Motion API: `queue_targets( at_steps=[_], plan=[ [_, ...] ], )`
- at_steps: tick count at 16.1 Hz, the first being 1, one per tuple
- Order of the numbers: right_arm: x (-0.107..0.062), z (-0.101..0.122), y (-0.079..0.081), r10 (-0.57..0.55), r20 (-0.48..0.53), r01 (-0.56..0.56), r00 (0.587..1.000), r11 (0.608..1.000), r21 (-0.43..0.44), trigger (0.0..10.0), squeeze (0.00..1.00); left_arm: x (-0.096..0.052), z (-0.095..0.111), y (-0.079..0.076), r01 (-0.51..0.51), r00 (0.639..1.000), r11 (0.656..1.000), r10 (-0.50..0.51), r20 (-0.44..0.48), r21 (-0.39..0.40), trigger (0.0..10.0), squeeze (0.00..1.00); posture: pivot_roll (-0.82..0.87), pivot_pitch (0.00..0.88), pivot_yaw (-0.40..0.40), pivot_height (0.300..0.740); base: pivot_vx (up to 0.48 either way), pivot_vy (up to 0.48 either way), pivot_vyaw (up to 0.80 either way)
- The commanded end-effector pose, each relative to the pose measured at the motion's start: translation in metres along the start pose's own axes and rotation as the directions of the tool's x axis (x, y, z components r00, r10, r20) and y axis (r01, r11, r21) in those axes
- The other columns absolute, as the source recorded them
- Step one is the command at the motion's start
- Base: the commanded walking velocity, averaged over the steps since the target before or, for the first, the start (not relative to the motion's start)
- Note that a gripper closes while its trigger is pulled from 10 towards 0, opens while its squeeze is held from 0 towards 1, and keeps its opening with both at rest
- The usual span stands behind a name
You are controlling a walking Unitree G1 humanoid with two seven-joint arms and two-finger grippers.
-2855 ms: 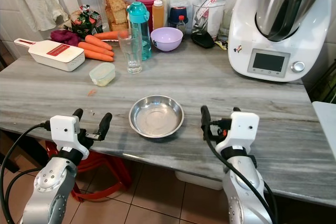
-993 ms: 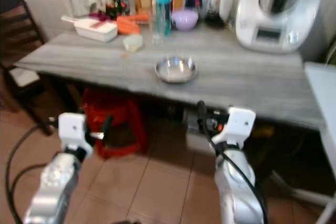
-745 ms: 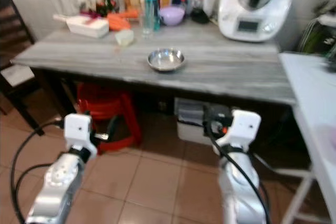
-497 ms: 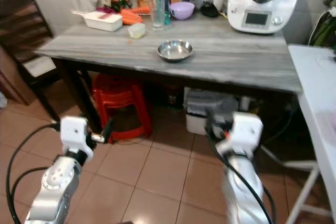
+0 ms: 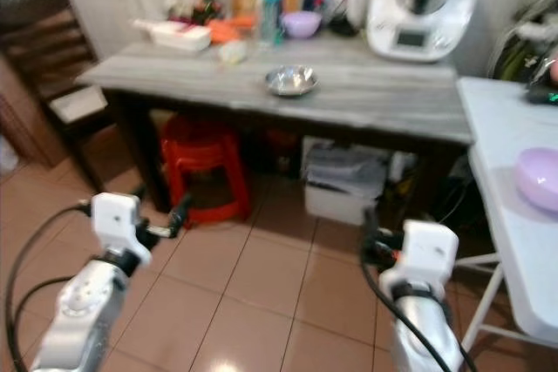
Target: Setting the table
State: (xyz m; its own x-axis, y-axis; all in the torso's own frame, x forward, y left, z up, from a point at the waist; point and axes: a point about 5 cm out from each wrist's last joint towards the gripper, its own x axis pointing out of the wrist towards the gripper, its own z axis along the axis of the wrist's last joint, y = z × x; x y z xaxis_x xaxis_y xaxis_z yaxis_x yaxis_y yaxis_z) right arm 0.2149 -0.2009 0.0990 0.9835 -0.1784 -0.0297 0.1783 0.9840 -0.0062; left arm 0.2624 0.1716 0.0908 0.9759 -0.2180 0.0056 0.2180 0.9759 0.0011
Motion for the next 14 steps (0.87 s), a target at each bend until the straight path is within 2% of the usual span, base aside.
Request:
queue_targets(
  at_steps=[1, 3, 6, 8, 11, 14],
  plan=[
    [-0.003, 0.011, -0.004, -0.019, 0.045, 0.019, 0.999, 1.000, -0.005, 10.0, 0.00, -0.002, -0.001, 0.002, -0.003, 1.000, 1.000, 0.003, -0.002, 0.020, 10.0, 0.00, 0.01, 0.000, 0.019, 0.740, 0.000, 0.000, 0.00],
    [-0.008, 0.012, -0.012, -0.031, 0.059, 0.033, 0.998, 0.999, -0.033, 10.0, 0.00, 0.000, -0.004, -0.007, 0.040, 0.999, 0.999, -0.040, -0.015, 0.010, 10.0, 0.00, -0.01, 0.000, 0.035, 0.740, 0.000, 0.000, 0.00],
    [0.005, 0.021, -0.008, -0.019, 0.083, 0.022, 0.996, 0.999, -0.030, 10.0, 0.00, 0.008, -0.002, -0.019, 0.105, 0.994, 0.994, -0.105, -0.012, -0.011, 10.0, 0.00, -0.02, 0.000, 0.041, 0.740, 0.000, 0.000, 0.00],
    [0.006, 0.021, -0.004, -0.008, 0.080, 0.010, 0.997, 1.000, -0.024, 10.0, 0.00, 0.009, -0.002, -0.019, 0.107, 0.994, 0.994, -0.107, -0.011, -0.013, 10.0, 0.00, -0.03, 0.000, 0.040, 0.740, 0.000, 0.000, -0.80],
    [0.010, 0.020, 0.004, 0.023, 0.078, -0.024, 0.997, 1.000, 0.009, 10.0, 0.00, 0.009, -0.002, -0.020, 0.102, 0.995, 0.995, -0.102, -0.007, -0.020, 10.0, 0.00, -0.02, 0.000, 0.028, 0.740, 0.000, -0.339, -0.71],
    [0.016, 0.019, 0.009, 0.035, 0.057, -0.037, 0.998, 0.999, 0.035, 10.0, 0.00, 0.008, -0.002, -0.019, 0.099, 0.995, 0.995, -0.099, -0.006, -0.020, 10.0, 0.00, 0.00, 0.000, 0.020, 0.740, 0.000, -0.394, 0.00]
  ],
)
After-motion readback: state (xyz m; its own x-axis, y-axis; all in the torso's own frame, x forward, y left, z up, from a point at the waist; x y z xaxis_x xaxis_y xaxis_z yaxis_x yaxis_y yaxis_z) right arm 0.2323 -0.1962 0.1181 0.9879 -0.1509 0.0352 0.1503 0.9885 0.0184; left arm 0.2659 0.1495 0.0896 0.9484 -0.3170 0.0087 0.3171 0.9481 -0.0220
